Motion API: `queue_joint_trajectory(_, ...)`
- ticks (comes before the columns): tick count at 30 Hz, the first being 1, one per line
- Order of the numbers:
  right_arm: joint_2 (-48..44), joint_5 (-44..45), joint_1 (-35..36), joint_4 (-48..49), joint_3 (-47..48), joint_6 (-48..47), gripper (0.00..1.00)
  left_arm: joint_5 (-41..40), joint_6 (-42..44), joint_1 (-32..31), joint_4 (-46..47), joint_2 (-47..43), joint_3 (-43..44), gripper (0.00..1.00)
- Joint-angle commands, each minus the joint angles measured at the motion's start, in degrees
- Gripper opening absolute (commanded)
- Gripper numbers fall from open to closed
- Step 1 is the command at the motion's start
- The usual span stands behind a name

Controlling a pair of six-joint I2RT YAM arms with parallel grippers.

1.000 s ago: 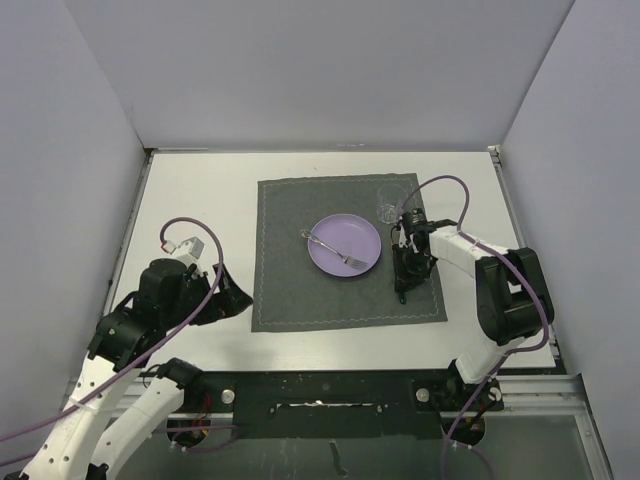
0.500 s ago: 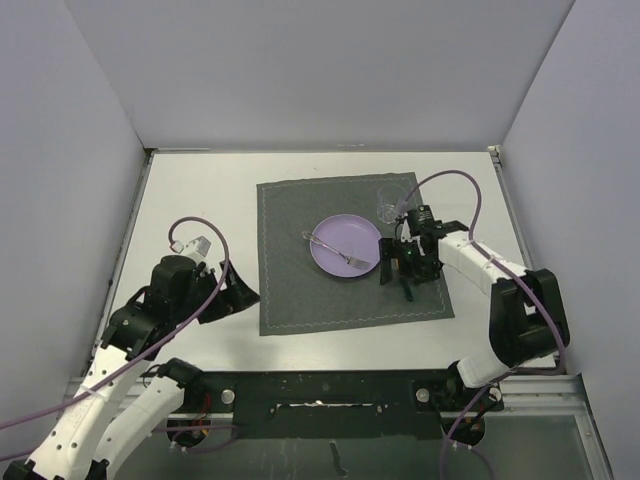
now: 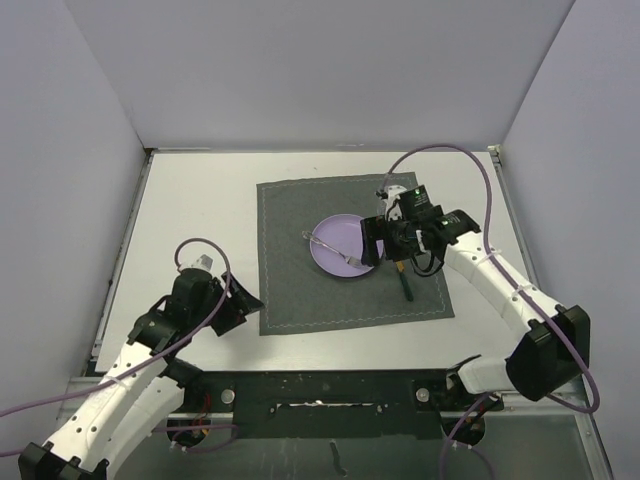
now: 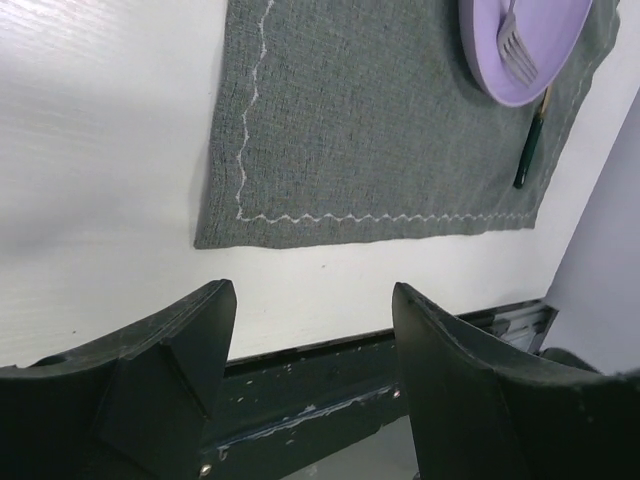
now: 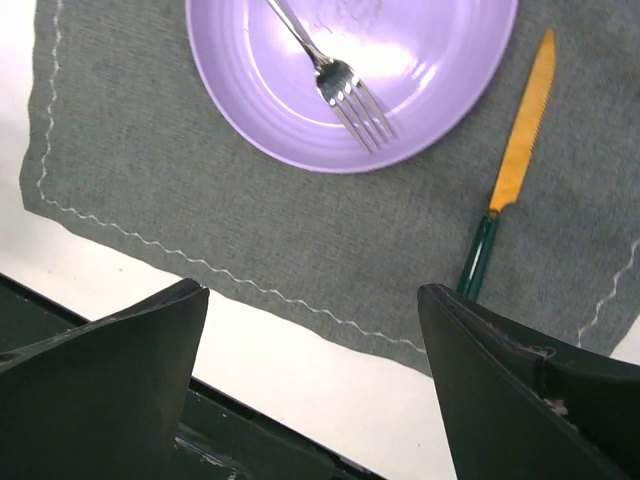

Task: Set the dinner table for one person
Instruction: Adjust the knife on the napkin, then pick up the fork from the napkin.

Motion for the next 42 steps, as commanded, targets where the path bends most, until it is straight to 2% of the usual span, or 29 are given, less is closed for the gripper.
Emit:
queue_joint_trajectory(1,4.15,-2.16,1.82,0.87,4.68,-6.52,0.86,-4.31,-10.38,-0.68,8.92,0.12,-0.89,0.62)
queue_joint_trajectory(5,10.57,1.83,3.93,-2.28,9.17,-9.17,0.8,-10.67,-15.92,-3.35,12.4,-0.38,-2.36,0.61)
queue_joint_trajectory(9,10.37,3.16,5.47,-1.39,8.55,-8.73,0.79,-17.22,-22.36,-8.17,15.84,2.46,-2.98,0.58)
queue_joint_trajectory(11,8.75,2.83,5.49,-0.36,6.91,-8.13,0.78,-22.07,-22.31,-10.25,23.83,5.29,-4.27,0.5)
queue_joint_trajectory(13,7.12,2.33,5.78,0.23,5.66,-7.75,0.74,-24.95,-20.26,-10.49,29.19,10.86,-1.98,0.41)
queue_joint_trajectory(16,4.93,2.5,6.46,0.13,4.73,-8.37,0.73,-24.67,-15.81,-9.93,29.46,21.19,6.46,0.25)
queue_joint_trajectory(18,4.25,2.85,6.71,0.1,4.37,-9.68,0.75,-24.26,-14.92,-9.96,29.59,26.96,10.67,0.21)
queue_joint_trajectory(21,4.3,3.08,7.19,0.43,4.21,-11.46,0.76,-23.31,-16.64,-10.1,33.45,31.88,10.87,0.23)
queue_joint_trajectory(23,5.39,3.29,7.4,1.31,4.44,-12.92,0.76,-22.91,-16.75,-10.2,38.74,35.54,10.1,0.29)
queue_joint_trajectory(25,7.18,5.28,7.43,0.2,6.06,-13.53,0.75,-22.43,-13.57,-10.19,41.29,39.72,12.31,0.39)
queue_joint_trajectory(27,8.01,7.34,7.65,-0.8,7.34,-13.6,0.73,-22.3,-10.36,-10.36,38.2,44.77,18.51,0.54)
queue_joint_trajectory(28,7.74,7.98,7.7,-0.9,7.05,-13.44,0.73,-21.59,-9.03,-10.5,36.95,47.62,21.78,0.57)
queue_joint_trajectory(32,3.26,11.07,8.03,-0.81,4.0,-11.23,0.73,-19.15,-6.77,-11.68,36.48,56.42,31.96,0.58)
queue_joint_trajectory(38,-5.85,11.87,8.4,-2.22,0.45,-8.58,0.72,-19.12,-6.99,-14.15,31.82,64.22,43.3,0.57)
queue_joint_trajectory(42,-9.26,12.69,8.55,-4.47,0.66,-8.02,0.72,-18.95,-9.97,-15.84,28.34,66.4,45.31,0.56)
